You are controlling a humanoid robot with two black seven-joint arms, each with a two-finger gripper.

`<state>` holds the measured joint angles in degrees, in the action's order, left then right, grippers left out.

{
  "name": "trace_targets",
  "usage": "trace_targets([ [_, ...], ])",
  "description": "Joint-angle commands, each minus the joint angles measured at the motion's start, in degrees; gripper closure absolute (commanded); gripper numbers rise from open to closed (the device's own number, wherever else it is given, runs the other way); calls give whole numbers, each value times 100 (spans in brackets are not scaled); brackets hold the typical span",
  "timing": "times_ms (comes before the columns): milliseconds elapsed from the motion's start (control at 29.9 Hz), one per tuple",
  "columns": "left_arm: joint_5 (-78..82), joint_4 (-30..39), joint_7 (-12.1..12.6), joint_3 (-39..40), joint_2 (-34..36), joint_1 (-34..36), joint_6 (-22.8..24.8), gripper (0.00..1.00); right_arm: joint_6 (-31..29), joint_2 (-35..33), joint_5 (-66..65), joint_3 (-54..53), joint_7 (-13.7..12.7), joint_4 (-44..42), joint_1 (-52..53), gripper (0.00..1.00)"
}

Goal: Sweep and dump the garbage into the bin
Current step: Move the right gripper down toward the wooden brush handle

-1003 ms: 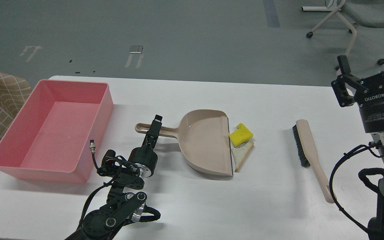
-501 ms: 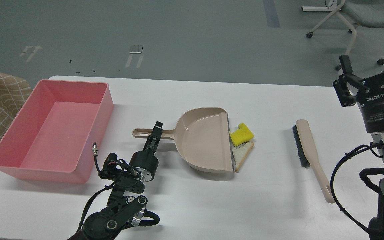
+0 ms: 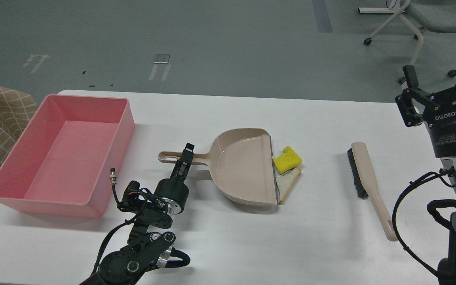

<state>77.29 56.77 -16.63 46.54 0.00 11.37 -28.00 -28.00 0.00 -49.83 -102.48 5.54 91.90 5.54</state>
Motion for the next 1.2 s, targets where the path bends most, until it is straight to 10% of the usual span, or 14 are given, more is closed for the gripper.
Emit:
trace_targets([
  [0, 5, 27, -34, -66, 0, 84, 0, 67, 0, 0, 0, -35, 0, 3, 0, 0],
  [802, 76, 89, -148, -224, 0, 119, 0, 85, 0, 0, -228, -35, -9, -137, 0, 0],
  [1170, 84, 89, -157, -225, 0, 119, 0, 85, 515, -1309, -1547, -35, 0, -278, -97, 0],
])
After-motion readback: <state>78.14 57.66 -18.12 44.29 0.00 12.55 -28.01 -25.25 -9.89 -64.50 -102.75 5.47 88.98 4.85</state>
